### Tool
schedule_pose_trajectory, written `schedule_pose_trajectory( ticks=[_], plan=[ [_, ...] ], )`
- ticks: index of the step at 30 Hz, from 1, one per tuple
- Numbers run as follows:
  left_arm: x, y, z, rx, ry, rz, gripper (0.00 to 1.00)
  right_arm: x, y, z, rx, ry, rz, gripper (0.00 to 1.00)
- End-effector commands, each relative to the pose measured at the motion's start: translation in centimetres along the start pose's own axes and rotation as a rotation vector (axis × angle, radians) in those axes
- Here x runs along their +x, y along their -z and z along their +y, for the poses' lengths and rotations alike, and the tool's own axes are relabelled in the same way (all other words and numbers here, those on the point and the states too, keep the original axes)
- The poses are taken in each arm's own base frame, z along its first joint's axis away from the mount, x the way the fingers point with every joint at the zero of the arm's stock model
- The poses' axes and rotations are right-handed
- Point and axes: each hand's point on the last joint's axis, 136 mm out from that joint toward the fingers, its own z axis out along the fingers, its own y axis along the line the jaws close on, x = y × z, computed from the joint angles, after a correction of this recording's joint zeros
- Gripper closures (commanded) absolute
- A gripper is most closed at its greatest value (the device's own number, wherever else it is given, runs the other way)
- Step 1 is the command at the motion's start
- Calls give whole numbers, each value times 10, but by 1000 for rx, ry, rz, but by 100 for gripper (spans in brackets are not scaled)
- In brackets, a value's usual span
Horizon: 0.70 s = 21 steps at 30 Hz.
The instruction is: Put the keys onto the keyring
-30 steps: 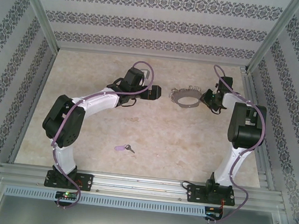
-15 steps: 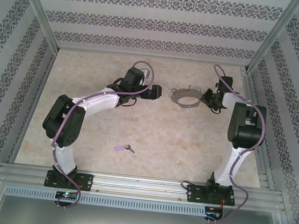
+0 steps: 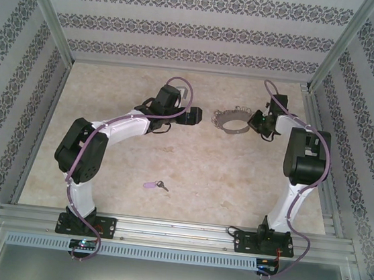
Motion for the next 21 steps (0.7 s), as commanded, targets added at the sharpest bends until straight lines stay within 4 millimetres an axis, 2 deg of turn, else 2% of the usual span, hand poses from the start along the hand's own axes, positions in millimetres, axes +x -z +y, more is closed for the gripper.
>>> schedule_pose_trajectory(
  ticks=[1, 4, 7, 8, 9, 11, 12, 16, 21],
  plan=[
    [-8, 13, -9, 22, 4, -31, 0, 15, 15, 33, -73, 83, 16, 100],
    [-5, 22, -8, 21, 10, -35, 0, 36, 22, 55, -111, 138, 34, 100],
    [-2, 29, -9, 24, 14, -39, 0, 44, 31, 59, -99, 161, 11, 100],
    [-1, 31, -8, 24, 15, -37, 0, 40, 34, 55, -84, 153, -3, 100],
    [-2, 33, -8, 23, 17, -42, 0, 36, 36, 49, -63, 139, -17, 94],
    [-1, 34, -9, 24, 15, -41, 0, 25, 37, 33, -25, 102, -37, 72],
    [-1, 34, -9, 24, 16, -38, 0, 19, 36, 25, -9, 85, -43, 68],
    [2, 34, -9, 24, 19, -31, 0, 4, 27, -1, 50, 39, -39, 66],
    [3, 33, -8, 19, 12, -29, 0, -9, 18, -15, 83, 19, -42, 66]
  ],
)
